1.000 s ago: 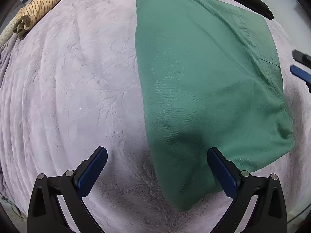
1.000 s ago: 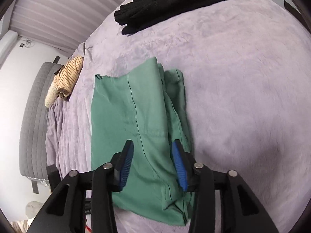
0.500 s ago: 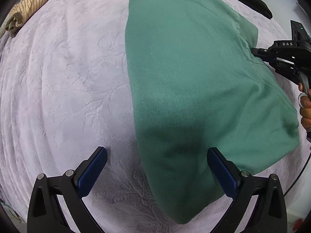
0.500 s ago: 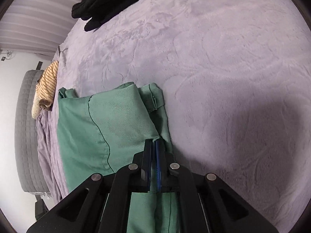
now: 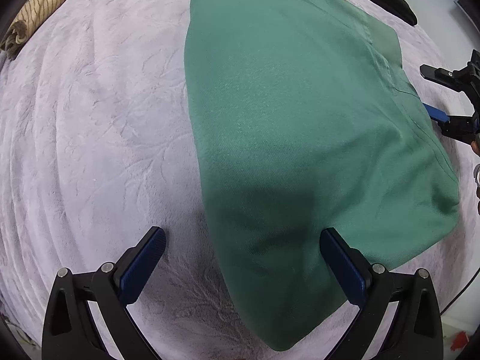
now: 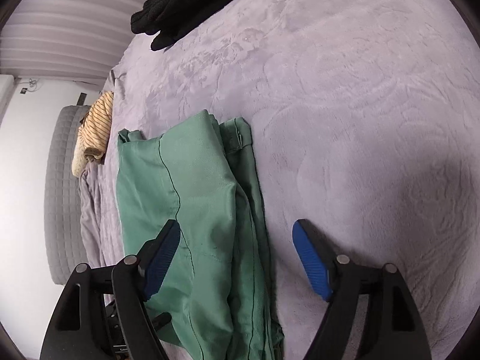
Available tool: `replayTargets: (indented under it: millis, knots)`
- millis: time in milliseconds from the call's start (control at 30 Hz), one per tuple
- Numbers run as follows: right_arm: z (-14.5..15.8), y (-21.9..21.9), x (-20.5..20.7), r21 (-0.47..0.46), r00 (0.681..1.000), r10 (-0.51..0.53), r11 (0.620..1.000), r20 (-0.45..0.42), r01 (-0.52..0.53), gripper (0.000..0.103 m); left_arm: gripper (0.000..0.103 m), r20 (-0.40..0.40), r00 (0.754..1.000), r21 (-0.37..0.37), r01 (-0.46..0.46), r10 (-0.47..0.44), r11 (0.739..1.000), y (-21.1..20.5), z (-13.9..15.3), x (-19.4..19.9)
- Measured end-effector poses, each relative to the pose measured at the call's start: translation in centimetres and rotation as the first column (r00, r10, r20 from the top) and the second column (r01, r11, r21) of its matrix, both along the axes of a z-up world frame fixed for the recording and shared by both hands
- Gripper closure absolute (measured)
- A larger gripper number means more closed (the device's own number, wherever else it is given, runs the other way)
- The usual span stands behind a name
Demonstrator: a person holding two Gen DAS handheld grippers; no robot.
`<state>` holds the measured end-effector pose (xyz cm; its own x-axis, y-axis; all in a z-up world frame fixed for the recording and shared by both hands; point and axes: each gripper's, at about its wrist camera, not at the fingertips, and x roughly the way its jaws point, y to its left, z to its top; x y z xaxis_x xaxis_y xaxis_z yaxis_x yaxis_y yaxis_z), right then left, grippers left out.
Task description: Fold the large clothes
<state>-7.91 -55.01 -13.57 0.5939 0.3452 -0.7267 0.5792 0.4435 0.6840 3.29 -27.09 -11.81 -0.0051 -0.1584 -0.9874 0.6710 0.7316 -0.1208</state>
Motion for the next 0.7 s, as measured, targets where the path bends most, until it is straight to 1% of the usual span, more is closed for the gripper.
replayTargets:
  millis: [167, 233, 300, 333, 367, 400, 433, 467, 533, 567, 633, 667, 700]
  knots:
    - [-1.6, -0.2, 0.2, 0.064, 1.000, -0.008, 0.998, 0.009, 0.007, 0.022, 0.000, -0.015, 1.000, -0.002, 0.005, -0.005, 1.000, -0.2, -0.8, 0.3]
    - [-2.4, -0.3, 0.6, 0.087, 1.000, -0.011, 0.996, 0.009, 0.010, 0.022, 0.000, -0.033, 0.999, -0.006, 0.006, -0.006, 1.000, -0.5, -1.3, 0.2]
    - [-2.7, -0.2, 1.3, 0.091, 1.000, 0.002, 0.996, 0.020, -0.004, 0.022, 0.000, -0.058, 0.998, -0.017, 0.014, -0.015, 1.000, -0.4, -1.6, 1.0]
    - [-2.7, -0.2, 1.8, 0.089, 1.000, 0.015, 0.996, 0.027, -0.018, 0.022, 0.000, -0.076, 0.997, -0.045, -0.004, 0.000, 0.999, -0.3, -1.5, 1.7]
    - [-2.6, -0.1, 2.3, 0.086, 0.999, 0.031, 0.996, 0.036, -0.033, 0.022, 0.000, -0.094, 0.995, -0.088, -0.029, 0.021, 0.996, -0.3, -0.9, 2.3]
    - [-2.6, 0.0, 2.8, 0.083, 0.998, 0.048, 0.995, 0.046, -0.052, 0.022, 0.000, -0.117, 0.992, -0.144, -0.054, 0.037, 0.988, -0.2, -0.3, 3.2]
    - [-2.7, 0.1, 3.3, 0.082, 0.996, 0.063, 0.994, 0.058, -0.068, 0.022, 0.000, -0.133, 0.990, -0.182, -0.069, 0.045, 0.981, -0.3, 0.0, 3.9]
    - [-2.8, 0.1, 3.7, 0.087, 0.994, 0.074, 0.993, 0.075, -0.080, 0.022, 0.000, -0.131, 0.990, -0.198, -0.070, 0.044, 0.978, -0.5, 0.0, 4.6]
    - [-3.3, 0.0, 4.5, 0.113, 0.992, 0.074, 0.990, 0.105, -0.086, 0.022, 0.000, -0.124, 0.992, -0.184, -0.045, 0.022, 0.982, -1.1, -0.8, 5.4]
    - [-3.7, -0.1, 4.7, 0.132, 0.991, 0.069, 0.988, 0.117, -0.084, 0.022, 0.000, -0.141, 0.990, -0.177, -0.034, 0.009, 0.984, -1.3, -1.6, 5.6]
    - [-4.4, -0.4, 5.0, 0.164, 0.989, 0.044, 0.984, 0.140, -0.067, 0.022, 0.000, -0.221, 0.975, -0.189, -0.027, -0.015, 0.982, -1.5, -3.0, 5.5]
    - [-4.6, -0.6, 5.0, 0.179, 0.988, 0.035, 0.982, 0.152, -0.063, 0.022, 0.000, -0.241, 0.970, -0.198, -0.028, -0.021, 0.980, -1.3, -3.6, 5.5]
    - [-4.7, -0.6, 5.1, 0.189, 0.987, 0.032, 0.980, 0.159, -0.062, 0.022, 0.000, -0.241, 0.970, -0.210, -0.024, -0.028, 0.977, -1.2, -3.9, 5.5]
